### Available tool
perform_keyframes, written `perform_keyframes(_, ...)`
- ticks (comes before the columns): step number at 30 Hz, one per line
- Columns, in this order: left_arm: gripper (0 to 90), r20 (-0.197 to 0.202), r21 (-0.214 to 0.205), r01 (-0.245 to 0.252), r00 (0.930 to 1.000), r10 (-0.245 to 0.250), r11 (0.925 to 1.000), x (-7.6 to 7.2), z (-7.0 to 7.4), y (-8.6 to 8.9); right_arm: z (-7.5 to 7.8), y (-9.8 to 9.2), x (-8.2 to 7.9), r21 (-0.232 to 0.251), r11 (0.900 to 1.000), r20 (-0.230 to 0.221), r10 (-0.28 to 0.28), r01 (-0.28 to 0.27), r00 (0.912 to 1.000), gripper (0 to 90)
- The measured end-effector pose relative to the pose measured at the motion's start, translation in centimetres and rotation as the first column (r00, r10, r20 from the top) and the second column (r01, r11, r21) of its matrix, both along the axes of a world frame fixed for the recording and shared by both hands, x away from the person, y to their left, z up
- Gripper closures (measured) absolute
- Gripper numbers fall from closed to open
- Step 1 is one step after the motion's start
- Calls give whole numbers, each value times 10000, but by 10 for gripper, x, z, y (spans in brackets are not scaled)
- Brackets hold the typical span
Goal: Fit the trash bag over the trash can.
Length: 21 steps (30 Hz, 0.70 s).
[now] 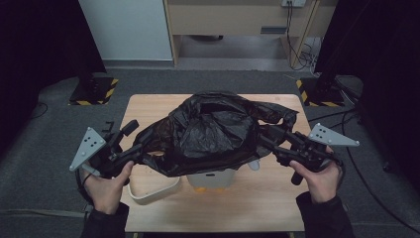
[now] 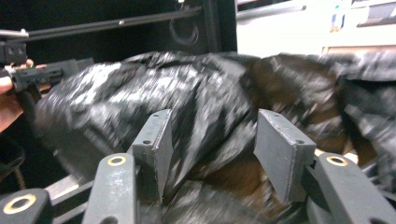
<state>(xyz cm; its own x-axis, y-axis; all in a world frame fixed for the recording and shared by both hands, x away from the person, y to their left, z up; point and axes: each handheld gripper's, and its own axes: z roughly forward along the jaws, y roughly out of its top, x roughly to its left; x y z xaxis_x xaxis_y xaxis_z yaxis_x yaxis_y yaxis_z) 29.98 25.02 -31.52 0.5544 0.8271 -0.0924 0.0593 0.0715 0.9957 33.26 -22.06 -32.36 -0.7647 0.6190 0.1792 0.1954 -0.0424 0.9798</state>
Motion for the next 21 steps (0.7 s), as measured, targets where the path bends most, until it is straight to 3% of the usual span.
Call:
perform_keyframes(7,333,-173,141,-405,9990,408,9991,15,-7,12,15,-2,15,556,9972,418,-516,492,9978,467)
perform_keyframes(10,311,-187,231,-644,9977,649,9977,20,-14,16,22,0,23,875,9945,418,-617,579,9972,389)
perform_keyframes(13,273,-331,151,-859,9957,863,9962,25,-21,20,28,1,32,1080,9919,488,-721,665,9962,373)
perform_keyframes(21,245,-573,-40,-898,9943,894,9960,31,-36,21,47,10,46,1443,9885,486,-538,463,9974,285)
